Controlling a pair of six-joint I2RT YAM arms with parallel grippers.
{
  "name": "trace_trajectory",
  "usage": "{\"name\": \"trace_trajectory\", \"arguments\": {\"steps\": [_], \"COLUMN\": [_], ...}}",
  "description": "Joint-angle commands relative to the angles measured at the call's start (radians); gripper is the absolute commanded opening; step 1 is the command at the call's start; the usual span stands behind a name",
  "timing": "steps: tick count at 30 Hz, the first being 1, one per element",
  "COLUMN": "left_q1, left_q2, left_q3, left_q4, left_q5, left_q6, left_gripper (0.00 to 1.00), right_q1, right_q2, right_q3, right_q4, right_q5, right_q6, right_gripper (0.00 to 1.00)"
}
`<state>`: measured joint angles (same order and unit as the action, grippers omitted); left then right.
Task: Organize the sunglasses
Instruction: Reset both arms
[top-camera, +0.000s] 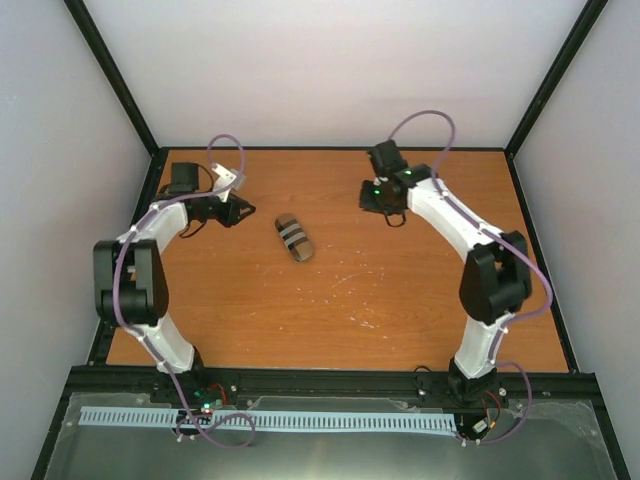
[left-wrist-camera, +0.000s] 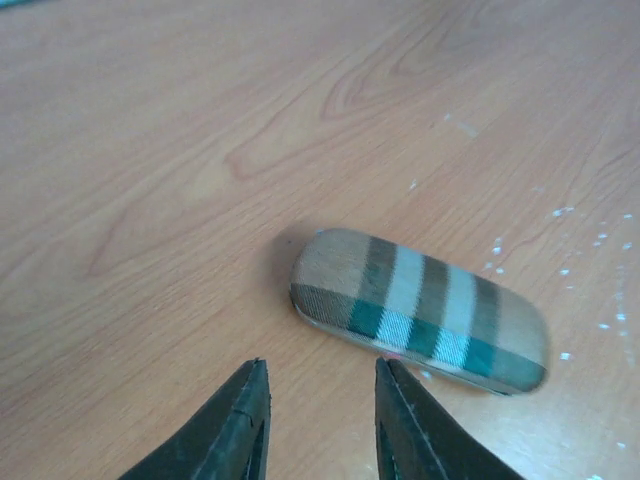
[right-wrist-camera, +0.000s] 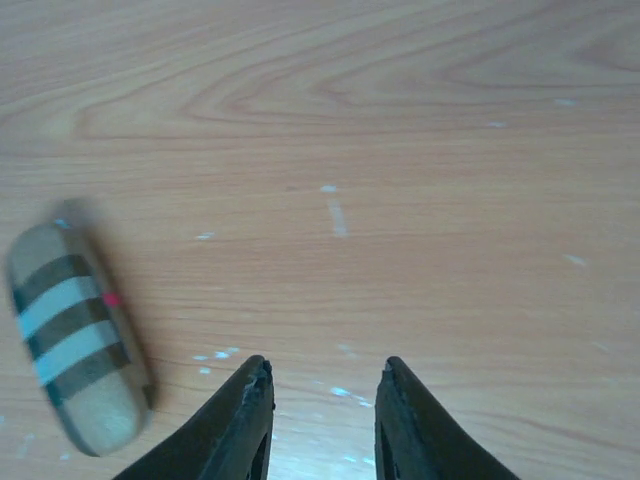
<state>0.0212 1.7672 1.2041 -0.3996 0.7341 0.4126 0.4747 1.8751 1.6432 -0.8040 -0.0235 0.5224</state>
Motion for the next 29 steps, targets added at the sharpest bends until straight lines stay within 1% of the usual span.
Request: {"name": "trace_trajectory", "arguments": {"steps": [1,4,5,8,10,12,13,16,24,27,29], "left_q1": [0.011,0.011,0.011,0.019,0.032,0.034,0.034,0.034,0.034,0.034,0.034], "left_q2": [-0.188,-0.308,-0.338,-0.396,-0.459,-0.544,-0.593,-0.652,-0.665,-0.650,-0.641], "left_q3": [-0.089,-0.156,-0.175,-0.232,-0.291,-0.354,-0.379,-0.417,-0.438,-0.434,-0.435], "left_q4": [-0.009,-0.077,-0.095,-0.118,-0.103,-0.084,-0.084,-0.104,-0.121,-0.119,-0.115], "left_q5": [0.097,0.047,-0.003,-0.210,-0.307,-0.373,-0.384,-0.385,-0.421,-0.423,-0.424], "left_q6": [0.026,0.003,-0.012,-0.067,-0.069,-0.060,-0.055,-0.070,-0.081,-0.080,-0.080], "left_gripper": [0.32,0.32,0.32,0.31,0.31,0.31,0.31,0.32,0.32,0.32,0.32], "right_q1": [-0.042,-0.066,-0.072,-0.086,-0.092,-0.098,-0.100,-0.102,-0.102,-0.104,-0.104], "right_q2": [-0.119,-0.179,-0.194,-0.235,-0.253,-0.260,-0.260,-0.251,-0.234,-0.238,-0.243], "right_q3": [-0.162,-0.248,-0.270,-0.335,-0.364,-0.383,-0.388,-0.395,-0.391,-0.399,-0.406], "right_q4": [0.030,0.014,0.011,0.027,0.048,0.067,0.081,0.100,0.115,0.123,0.133], "right_q5": [0.106,0.133,0.138,0.142,0.136,0.126,0.119,0.097,0.093,0.087,0.086], "right_q6": [-0.006,-0.006,-0.003,0.011,0.022,0.032,0.035,0.040,0.039,0.043,0.044], "right_gripper": [0.28,0.29,0.29,0.29,0.29,0.30,0.30,0.29,0.29,0.24,0.25]}}
